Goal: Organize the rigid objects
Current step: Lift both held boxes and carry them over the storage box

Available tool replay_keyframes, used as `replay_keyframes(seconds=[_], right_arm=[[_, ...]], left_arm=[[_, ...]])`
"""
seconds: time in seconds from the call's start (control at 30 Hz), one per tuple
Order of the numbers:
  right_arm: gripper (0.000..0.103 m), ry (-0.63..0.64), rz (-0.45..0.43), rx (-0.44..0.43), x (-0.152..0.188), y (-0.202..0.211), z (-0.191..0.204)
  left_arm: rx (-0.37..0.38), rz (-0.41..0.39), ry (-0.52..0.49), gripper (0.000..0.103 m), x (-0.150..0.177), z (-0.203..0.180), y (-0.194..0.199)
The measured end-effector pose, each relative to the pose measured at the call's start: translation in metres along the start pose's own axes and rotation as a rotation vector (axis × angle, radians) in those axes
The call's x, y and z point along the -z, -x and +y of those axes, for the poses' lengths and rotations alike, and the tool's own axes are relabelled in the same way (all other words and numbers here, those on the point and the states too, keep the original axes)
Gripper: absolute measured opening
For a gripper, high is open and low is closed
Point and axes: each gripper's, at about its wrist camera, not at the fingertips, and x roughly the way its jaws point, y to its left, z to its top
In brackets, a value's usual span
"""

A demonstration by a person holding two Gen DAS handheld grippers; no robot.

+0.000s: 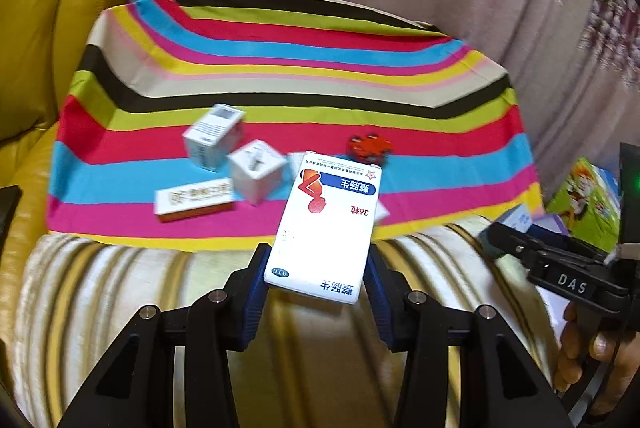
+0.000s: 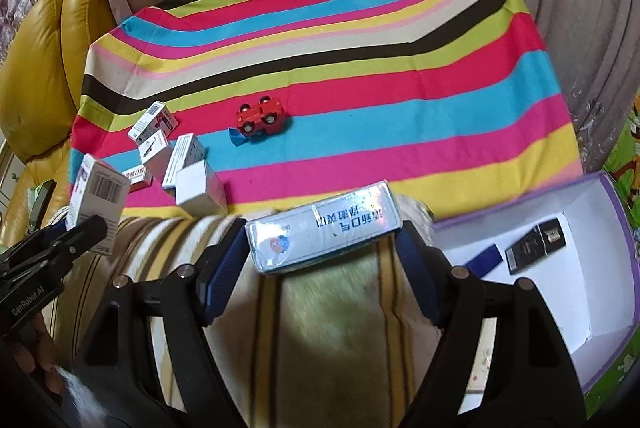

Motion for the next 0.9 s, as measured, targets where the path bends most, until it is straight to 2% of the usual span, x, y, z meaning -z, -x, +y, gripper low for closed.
replay_keyframes(seconds=[0.2, 0.5, 0.73, 0.9], right_arm=[[0.077, -0.006, -0.014, 0.008, 0.015, 0.019, -0.012], [0.077, -0.038, -0.026, 0.009, 0.032, 0.042, -0.038], [0.077, -0.111, -0.033, 0.039, 0.041, 0.056, -0.079], [0.077, -0.188, -0.038, 0.092, 0.049, 0.066, -0.12]], left_arm=[[0.055, -0.001, -0.043, 0.047, 0.008, -0.028, 0.005], [0.087, 0.002, -0.112, 0.047, 0.016, -0.063, 0.007], [0.13, 0.018, -0.184, 0.047, 0.022, -0.097, 0.005], [0.167, 0.028, -0.237, 0.046, 0.024, -0.122, 0.002]])
